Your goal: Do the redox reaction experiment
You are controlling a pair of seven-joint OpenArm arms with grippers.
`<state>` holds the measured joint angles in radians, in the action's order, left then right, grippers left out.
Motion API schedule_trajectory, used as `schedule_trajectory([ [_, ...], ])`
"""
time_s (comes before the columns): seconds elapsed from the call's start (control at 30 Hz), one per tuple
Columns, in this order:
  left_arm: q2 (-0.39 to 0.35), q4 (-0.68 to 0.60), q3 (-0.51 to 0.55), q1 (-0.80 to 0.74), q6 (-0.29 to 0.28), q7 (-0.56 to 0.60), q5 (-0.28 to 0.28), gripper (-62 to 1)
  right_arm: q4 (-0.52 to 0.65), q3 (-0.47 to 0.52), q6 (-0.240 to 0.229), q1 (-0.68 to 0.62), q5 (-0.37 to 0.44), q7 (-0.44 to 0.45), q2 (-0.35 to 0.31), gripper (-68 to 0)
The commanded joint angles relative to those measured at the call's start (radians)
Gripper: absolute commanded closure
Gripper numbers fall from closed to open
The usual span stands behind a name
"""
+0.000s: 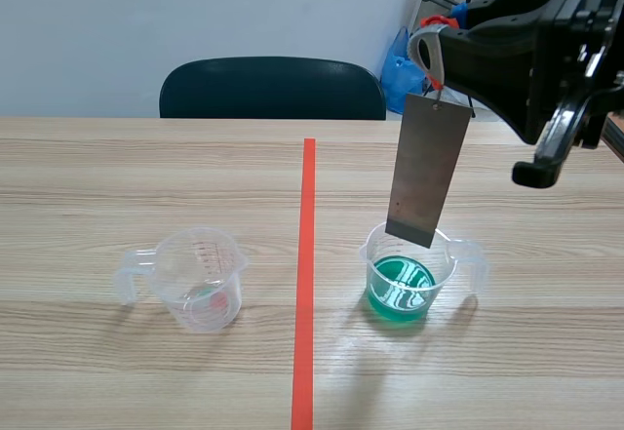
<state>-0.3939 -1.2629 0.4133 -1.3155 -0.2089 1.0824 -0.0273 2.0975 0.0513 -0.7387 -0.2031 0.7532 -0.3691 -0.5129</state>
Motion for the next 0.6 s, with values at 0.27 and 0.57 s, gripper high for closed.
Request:
schedule_trajectory([
  [0.27,-0.001,-0.013,0.004,-0.001,0.005,0.021,-0.006,-62.3,-0.001,0.008,-0.007,0.012,0.018,0.005,-0.013,-0.6],
  [0.57,-0.001,-0.013,0.004,-0.001,0.005,0.021,-0.006,-62.3,-0.075,0.000,-0.007,0.012,0.018,0.035,-0.013,-0.6],
])
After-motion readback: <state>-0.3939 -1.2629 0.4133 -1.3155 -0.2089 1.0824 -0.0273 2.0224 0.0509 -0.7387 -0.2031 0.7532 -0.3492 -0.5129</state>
